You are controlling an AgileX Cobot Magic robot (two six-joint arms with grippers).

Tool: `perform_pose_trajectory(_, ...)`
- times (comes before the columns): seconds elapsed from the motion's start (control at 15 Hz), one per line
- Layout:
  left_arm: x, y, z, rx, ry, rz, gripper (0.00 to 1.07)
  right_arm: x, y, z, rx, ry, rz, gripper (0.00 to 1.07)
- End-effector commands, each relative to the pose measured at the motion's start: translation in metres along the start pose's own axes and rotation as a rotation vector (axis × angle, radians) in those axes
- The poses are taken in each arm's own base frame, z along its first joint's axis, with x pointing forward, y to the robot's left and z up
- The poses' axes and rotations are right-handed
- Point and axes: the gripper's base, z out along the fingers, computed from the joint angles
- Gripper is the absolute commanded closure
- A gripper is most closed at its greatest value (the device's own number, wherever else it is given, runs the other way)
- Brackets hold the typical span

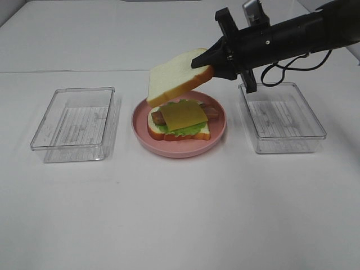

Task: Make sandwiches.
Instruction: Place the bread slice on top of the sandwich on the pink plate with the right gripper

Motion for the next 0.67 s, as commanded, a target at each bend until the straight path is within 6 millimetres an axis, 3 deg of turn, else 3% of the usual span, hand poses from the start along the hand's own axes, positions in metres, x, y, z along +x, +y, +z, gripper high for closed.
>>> perform_pose_trajectory(0.07, 0.001, 0.0, -0.002, 0.006, -0.027, 0.002, 0.28, 0.002, -0.009, 0.019, -0.021, -0.018, 0.055, 1.07)
perform_pose_trajectory(0.27, 0.001, 0.0, -0.002, 0.006, -0.027, 0.002, 0.28, 0.006, -0.025, 0.035, -0.012, 0.004, 0.101, 1.07)
perform_pose_trajectory(0.67, 0.001, 0.0, -0.002, 0.006, -0.027, 0.002, 0.28, 0.005, -0.038, 0.038, 0.071, -0.008, 0.074, 1.07)
